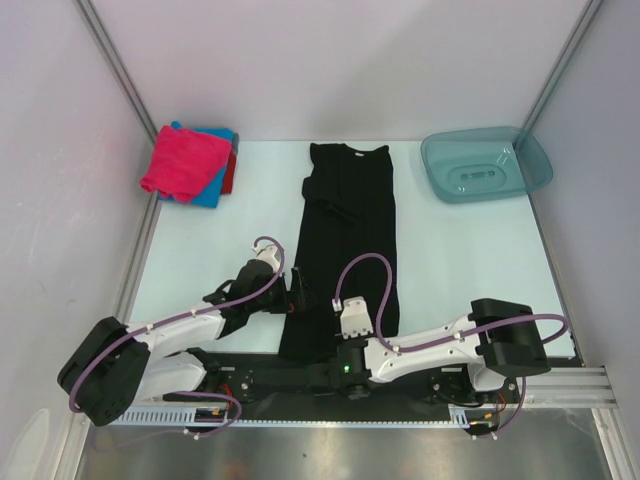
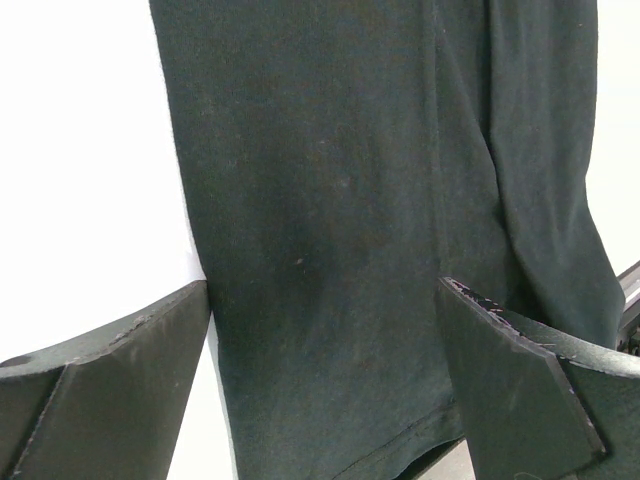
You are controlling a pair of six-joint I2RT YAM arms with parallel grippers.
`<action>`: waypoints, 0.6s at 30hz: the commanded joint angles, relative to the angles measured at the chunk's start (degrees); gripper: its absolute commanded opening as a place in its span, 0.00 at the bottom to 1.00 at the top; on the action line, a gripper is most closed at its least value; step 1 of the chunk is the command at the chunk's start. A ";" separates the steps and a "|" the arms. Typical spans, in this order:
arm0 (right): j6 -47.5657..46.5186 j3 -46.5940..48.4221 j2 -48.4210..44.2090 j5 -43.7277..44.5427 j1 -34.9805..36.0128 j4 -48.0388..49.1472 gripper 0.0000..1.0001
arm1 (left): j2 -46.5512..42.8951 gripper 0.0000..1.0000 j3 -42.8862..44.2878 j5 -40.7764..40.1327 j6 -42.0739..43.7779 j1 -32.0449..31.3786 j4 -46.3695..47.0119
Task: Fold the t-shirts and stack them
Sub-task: Fold the tshirt
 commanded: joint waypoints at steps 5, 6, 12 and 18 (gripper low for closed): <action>-7.48 4.36 -1.33 2.75 1.80 7.55 0.00 | 0.62 1.00 -1.25 -0.77 -0.95 -0.30 -1.60; -7.66 4.18 -0.90 2.05 1.80 8.16 0.00 | 0.53 1.00 -1.25 -0.86 -0.95 -0.30 -1.61; -7.75 2.25 2.88 -0.94 1.45 11.33 0.00 | 0.71 1.00 -1.16 -0.77 -0.86 -0.30 -1.69; -6.00 0.67 5.52 -1.21 0.40 11.87 0.17 | 0.89 1.00 -1.51 -0.59 -1.04 -0.30 -1.52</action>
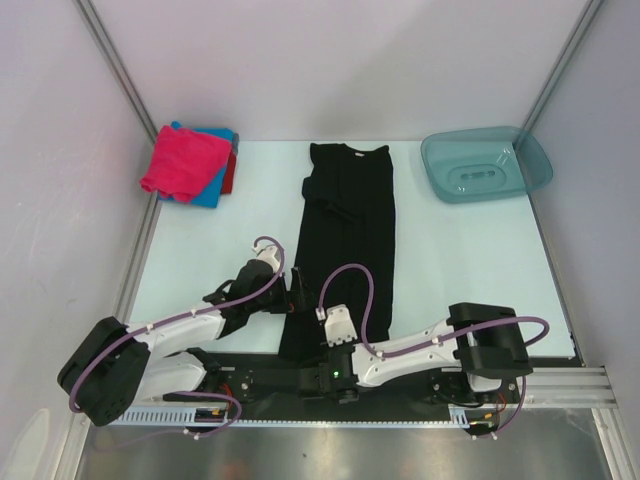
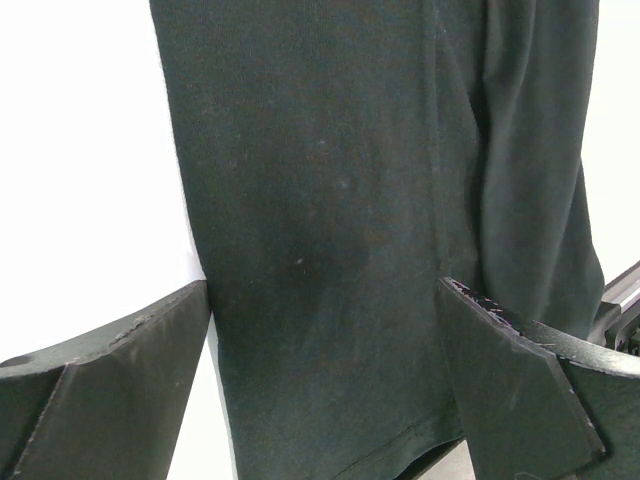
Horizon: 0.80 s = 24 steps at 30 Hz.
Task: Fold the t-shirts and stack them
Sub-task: Fold the tshirt
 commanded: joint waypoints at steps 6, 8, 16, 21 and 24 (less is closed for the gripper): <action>8.67 1.66 -0.75 6.34 0.75 -9.90 0.62 | 0.34 1.00 -1.58 -0.86 -0.97 -0.30 -1.89; 14.20 2.19 -1.63 7.85 0.49 -16.93 0.63 | 0.16 1.00 -1.58 -0.60 -0.88 -0.30 -1.72; 21.60 -7.82 -11.81 6.80 -1.27 -18.11 0.64 | -1.94 1.00 -4.29 -1.74 0.52 -0.30 -2.16; 24.41 -13.27 -17.18 6.80 -1.36 -13.62 0.65 | -7.30 1.00 -10.27 0.11 -1.14 -0.30 2.67; 26.43 -17.22 -21.75 7.50 -1.36 -9.15 0.65 | -12.22 1.00 -14.92 -0.33 -2.98 -0.30 3.12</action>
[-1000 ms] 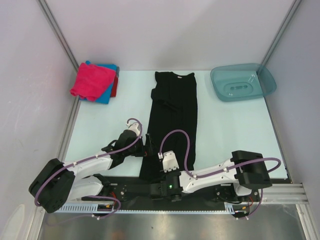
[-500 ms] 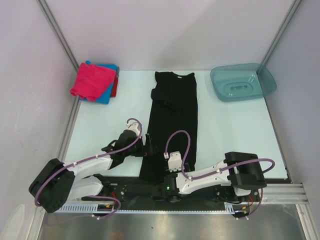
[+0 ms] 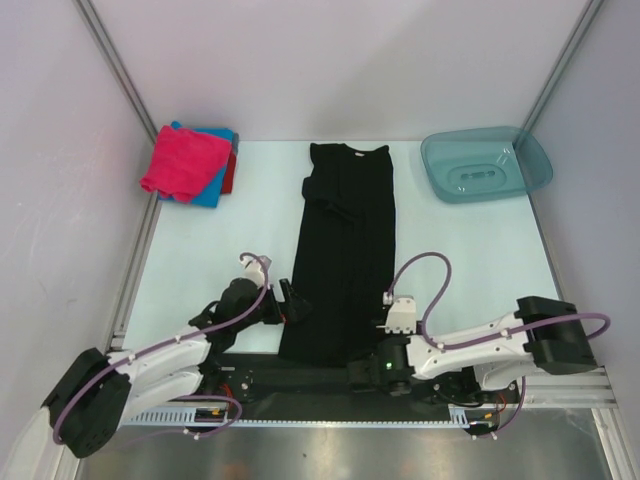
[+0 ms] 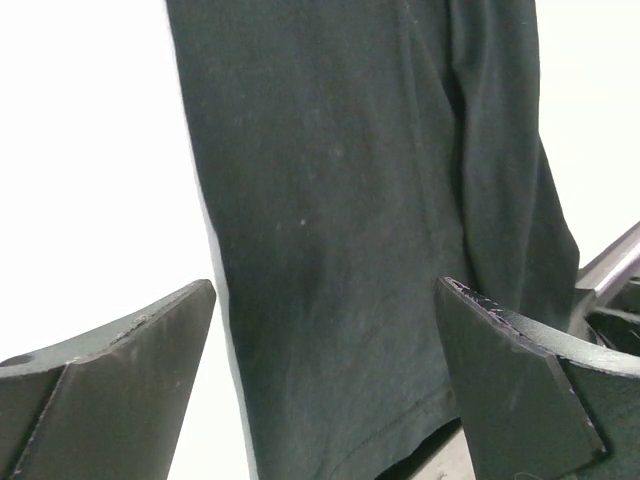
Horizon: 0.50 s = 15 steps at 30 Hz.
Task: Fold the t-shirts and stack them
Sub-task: Fold the tshirt
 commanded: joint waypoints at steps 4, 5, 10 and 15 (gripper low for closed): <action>9.31 -9.37 -14.41 5.52 -0.16 8.52 0.65 | -9.04 1.00 -7.14 -1.36 -3.00 -0.30 -5.98; 9.41 -11.73 -16.43 5.96 -0.16 9.40 0.65 | -11.58 1.00 -7.41 -1.36 -3.26 -0.30 -6.86; 5.10 -15.97 -25.50 6.58 -2.61 14.68 0.64 | -16.35 1.00 -11.17 -0.40 -5.54 -0.30 -6.17; 0.55 -16.07 -25.07 6.40 -5.42 18.19 0.64 | -16.18 1.00 -10.67 -0.75 -5.46 -0.30 -6.68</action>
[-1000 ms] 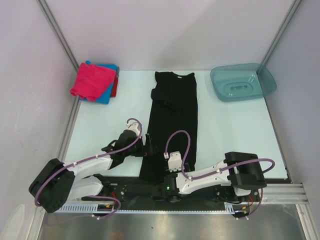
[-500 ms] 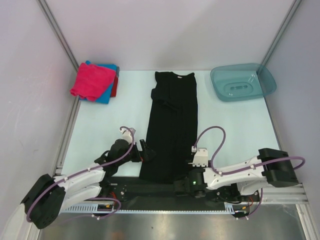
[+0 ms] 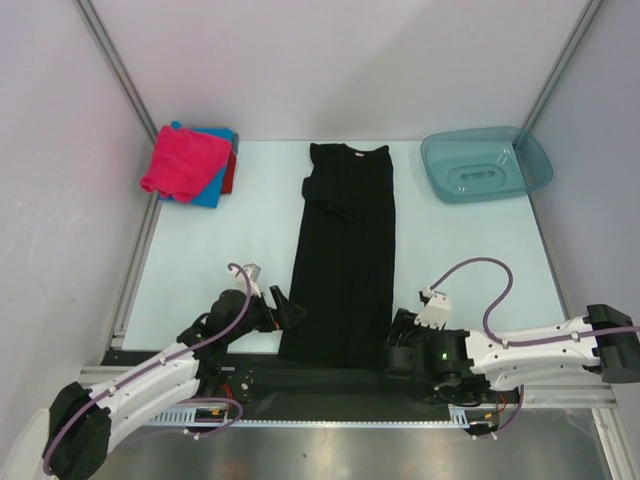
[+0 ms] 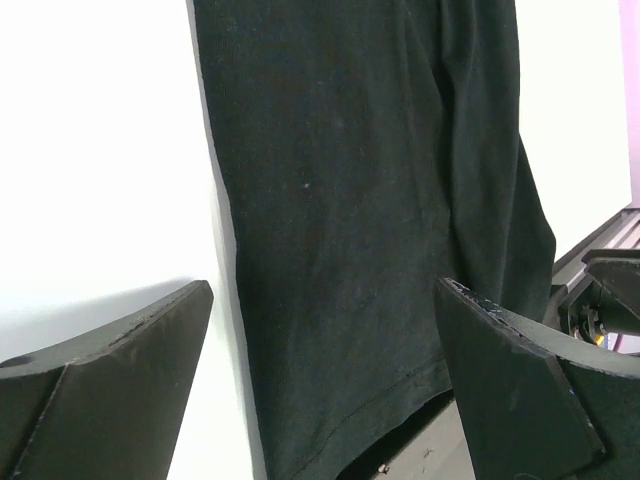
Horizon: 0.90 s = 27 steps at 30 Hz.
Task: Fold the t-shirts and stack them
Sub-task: Fold the tshirt
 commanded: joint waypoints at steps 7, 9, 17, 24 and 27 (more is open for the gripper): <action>-36.09 3.01 -3.73 -7.01 -24.62 22.21 0.65 | 4.04 1.00 2.37 -3.54 2.64 -0.30 -3.79; -45.38 3.45 -3.56 -12.90 -34.79 28.08 0.65 | 6.84 1.00 3.95 -3.80 3.17 -0.30 -3.62; -50.37 7.25 3.22 -24.61 -45.14 29.53 0.66 | 15.73 1.00 2.38 0.85 1.07 -0.30 5.25; -39.57 -2.86 -8.99 -27.52 -38.12 22.77 0.65 | 13.89 1.00 -2.62 3.57 -2.27 -0.30 7.72; -34.38 -4.63 -14.97 -24.79 -32.31 18.72 0.65 | 11.26 1.00 -5.50 4.54 -3.06 -0.30 7.28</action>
